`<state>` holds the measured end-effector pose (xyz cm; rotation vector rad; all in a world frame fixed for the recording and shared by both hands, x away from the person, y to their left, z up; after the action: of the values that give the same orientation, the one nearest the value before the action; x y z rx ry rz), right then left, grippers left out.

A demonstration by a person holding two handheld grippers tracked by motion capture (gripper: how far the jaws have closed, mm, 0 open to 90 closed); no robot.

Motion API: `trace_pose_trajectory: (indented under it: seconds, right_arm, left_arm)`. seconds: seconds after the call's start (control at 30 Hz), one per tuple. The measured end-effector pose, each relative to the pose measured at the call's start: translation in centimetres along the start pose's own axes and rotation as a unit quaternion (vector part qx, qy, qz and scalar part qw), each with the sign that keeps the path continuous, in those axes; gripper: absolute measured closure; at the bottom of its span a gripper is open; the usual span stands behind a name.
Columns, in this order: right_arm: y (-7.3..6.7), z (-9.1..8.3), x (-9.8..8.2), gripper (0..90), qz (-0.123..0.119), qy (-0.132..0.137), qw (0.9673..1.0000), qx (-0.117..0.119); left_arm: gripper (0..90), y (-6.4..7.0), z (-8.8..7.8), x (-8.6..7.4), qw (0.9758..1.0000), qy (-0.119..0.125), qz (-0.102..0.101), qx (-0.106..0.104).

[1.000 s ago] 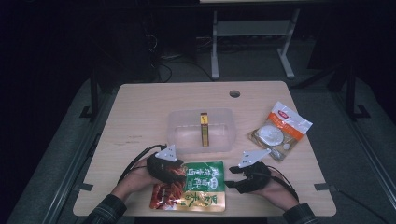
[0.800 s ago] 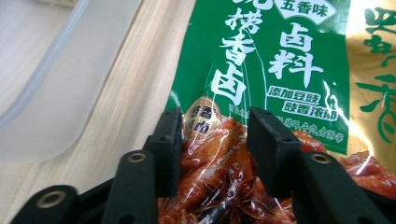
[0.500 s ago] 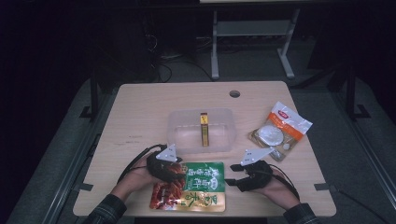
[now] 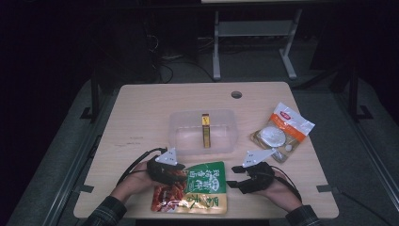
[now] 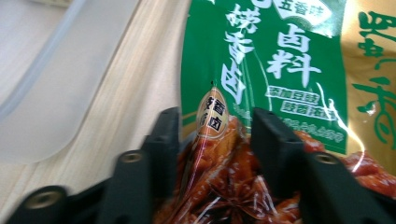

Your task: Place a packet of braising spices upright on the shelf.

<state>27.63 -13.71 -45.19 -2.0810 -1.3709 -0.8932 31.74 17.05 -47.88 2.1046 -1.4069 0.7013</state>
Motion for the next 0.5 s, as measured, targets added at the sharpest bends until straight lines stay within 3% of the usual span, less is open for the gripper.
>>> trace_pose_trajectory:
  seconds: [0.03,0.07,0.13,0.33,0.4,0.43,0.47,0.5]
  right_arm:
    - [0.00,0.00,0.00,42.5,0.000,0.000,1.0000,0.000]
    - [0.01,0.01,0.01,42.5,0.000,0.000,1.0000,0.000]
    - [0.01,0.01,0.02,42.5,0.000,0.000,1.0000,0.000]
    - [0.04,-0.04,0.08,40.8,0.002,0.005,1.0000,0.001]
    - [0.07,-0.06,0.12,38.4,0.006,0.009,0.9999,0.002]
    - [0.07,-0.06,0.12,38.4,0.006,0.009,0.9999,0.002]
    - [0.10,-0.10,0.13,37.1,0.008,0.012,0.9999,0.001]
    - [0.10,-0.10,0.13,37.1,0.008,0.012,0.9999,0.001]
  left_arm:
    - [59.5,0.18,-0.04,0.02,1.0000,-0.003,0.001,0.000]
    - [69.4,0.40,-0.07,0.07,1.0000,-0.004,0.001,0.000]
    - [78.7,0.38,-0.11,0.08,1.0000,-0.006,0.000,-0.001]
    - [86.7,0.58,-0.26,0.20,0.9999,-0.008,-0.008,0.009]
    - [89.3,0.39,-0.41,0.13,0.9996,-0.001,-0.029,-0.001]
    - [89.5,0.39,-0.41,0.13,0.9996,-0.001,-0.029,-0.001]
    - [89.6,0.23,-0.63,-0.02,0.9989,0.010,-0.045,-0.011]
    - [89.6,0.23,-0.63,-0.02,0.9989,0.010,-0.045,-0.011]
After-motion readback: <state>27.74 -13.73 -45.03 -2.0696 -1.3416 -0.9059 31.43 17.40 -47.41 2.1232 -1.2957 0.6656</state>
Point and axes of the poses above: each handheld gripper's, and its own axes: z roughly forward along the jaws, x roughly out of its top, y roughly to its right, the point moved 2 cm from there along z, roughly forward along the jaws, and after that the axes turned 8 degrees about -z, right-handed, at the moved point
